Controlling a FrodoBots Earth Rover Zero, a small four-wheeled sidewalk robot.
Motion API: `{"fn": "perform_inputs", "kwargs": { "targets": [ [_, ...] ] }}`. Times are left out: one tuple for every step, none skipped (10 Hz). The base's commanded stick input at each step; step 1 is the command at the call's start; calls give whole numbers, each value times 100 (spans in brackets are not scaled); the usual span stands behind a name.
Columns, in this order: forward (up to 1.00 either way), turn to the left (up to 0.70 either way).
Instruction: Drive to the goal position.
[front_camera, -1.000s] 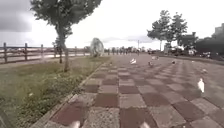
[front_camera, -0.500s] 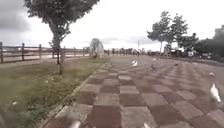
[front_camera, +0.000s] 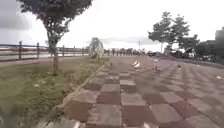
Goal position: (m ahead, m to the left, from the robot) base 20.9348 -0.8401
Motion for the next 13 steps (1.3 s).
{"fn": "perform_inputs", "kwargs": {
  "targets": [
    [70,0],
    [70,0],
    [70,0],
    [70,0],
    [70,0],
    [70,0],
    [70,0],
    [70,0],
    [70,0],
    [70,0],
    [70,0],
    [70,0],
    [70,0]
  ]
}}
